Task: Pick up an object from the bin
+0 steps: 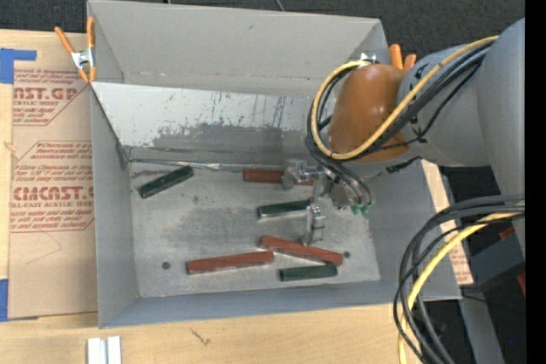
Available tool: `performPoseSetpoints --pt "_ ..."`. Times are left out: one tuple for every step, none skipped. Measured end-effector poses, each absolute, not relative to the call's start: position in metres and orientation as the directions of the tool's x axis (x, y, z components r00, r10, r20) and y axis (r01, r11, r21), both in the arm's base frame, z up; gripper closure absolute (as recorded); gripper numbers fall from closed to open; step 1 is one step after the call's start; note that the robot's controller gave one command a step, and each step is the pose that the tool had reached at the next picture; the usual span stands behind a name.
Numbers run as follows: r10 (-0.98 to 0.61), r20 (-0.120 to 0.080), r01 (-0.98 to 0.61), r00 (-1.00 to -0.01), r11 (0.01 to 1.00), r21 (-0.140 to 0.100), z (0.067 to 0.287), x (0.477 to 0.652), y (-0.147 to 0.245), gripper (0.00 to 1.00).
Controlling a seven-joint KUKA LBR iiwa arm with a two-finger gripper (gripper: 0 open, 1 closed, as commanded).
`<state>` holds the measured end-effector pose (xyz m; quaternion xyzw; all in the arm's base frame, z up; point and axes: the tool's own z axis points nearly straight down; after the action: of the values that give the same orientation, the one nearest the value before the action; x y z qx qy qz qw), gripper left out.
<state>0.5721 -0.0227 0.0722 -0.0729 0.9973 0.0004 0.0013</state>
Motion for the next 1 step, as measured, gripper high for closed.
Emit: performPoseSetpoints --pt "-0.190 0.007 -0.190 -0.982 0.982 0.004 0.0986 0.5729 -0.0334 0.00"
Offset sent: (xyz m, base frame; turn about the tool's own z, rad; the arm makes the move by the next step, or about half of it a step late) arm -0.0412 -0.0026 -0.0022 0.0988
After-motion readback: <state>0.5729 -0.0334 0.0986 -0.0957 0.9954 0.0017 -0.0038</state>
